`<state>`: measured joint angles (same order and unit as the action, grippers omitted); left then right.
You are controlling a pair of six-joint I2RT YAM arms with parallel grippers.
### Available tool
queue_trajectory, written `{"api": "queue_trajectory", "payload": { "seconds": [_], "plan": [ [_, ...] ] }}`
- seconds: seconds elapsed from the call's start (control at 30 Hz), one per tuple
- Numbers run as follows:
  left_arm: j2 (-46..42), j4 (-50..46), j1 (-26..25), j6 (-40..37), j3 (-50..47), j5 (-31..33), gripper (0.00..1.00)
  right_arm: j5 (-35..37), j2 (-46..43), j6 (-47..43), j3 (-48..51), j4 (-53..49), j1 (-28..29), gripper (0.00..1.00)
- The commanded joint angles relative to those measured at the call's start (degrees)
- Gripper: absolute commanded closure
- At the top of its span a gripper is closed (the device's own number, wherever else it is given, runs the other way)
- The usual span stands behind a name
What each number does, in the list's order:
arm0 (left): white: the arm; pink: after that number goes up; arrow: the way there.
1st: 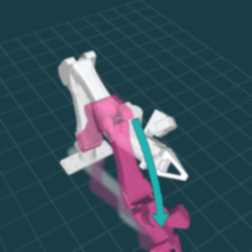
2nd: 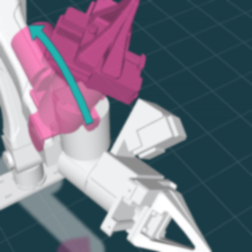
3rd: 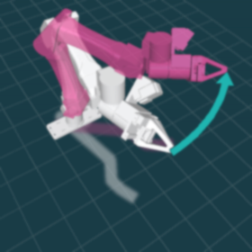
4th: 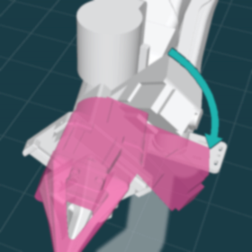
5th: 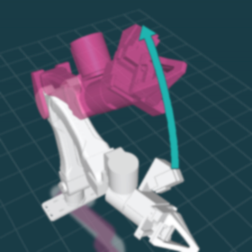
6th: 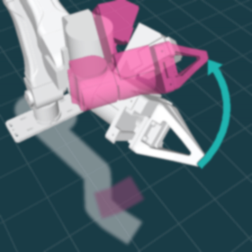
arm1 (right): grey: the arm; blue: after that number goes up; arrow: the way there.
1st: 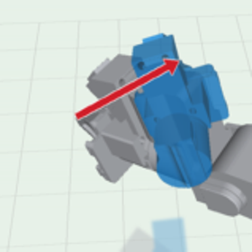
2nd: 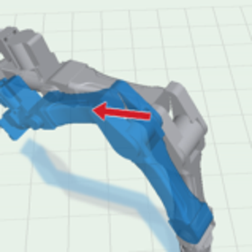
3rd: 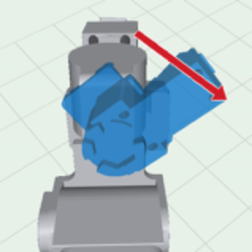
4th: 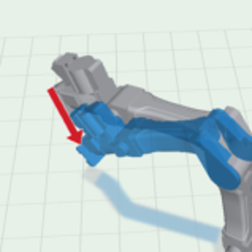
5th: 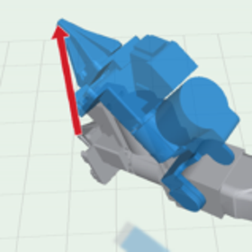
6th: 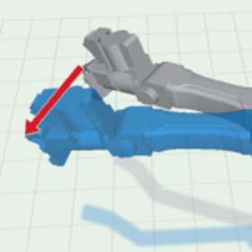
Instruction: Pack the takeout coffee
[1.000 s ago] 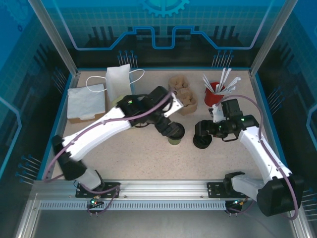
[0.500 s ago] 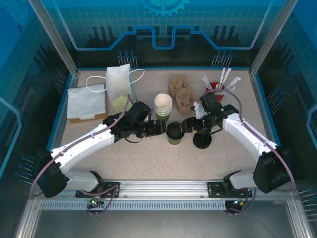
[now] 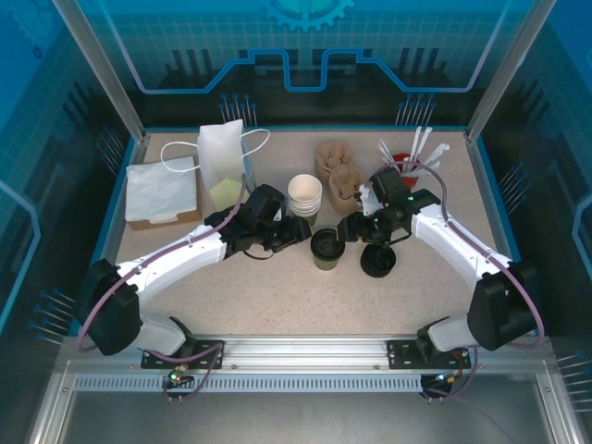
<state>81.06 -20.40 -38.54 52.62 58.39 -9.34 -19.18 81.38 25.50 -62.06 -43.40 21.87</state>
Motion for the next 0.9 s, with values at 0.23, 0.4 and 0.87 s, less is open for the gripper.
{"api": "queue_trajectory", "payload": {
  "seconds": [0.23,0.4,0.87],
  "plan": [
    [4.74,2.63,0.56,-0.41,-0.30,-4.76,0.53,-1.83,2.64,0.09,-1.70,0.24,0.98,0.43],
    [5.80,2.82,0.52,-0.45,-0.54,-4.91,0.54,-2.05,3.36,0.16,-1.66,0.07,1.25,0.43],
    [8.06,2.05,0.50,-1.73,-1.34,-4.03,0.61,-0.68,4.48,-0.32,-1.66,-1.82,1.68,0.46]
  ]
}}
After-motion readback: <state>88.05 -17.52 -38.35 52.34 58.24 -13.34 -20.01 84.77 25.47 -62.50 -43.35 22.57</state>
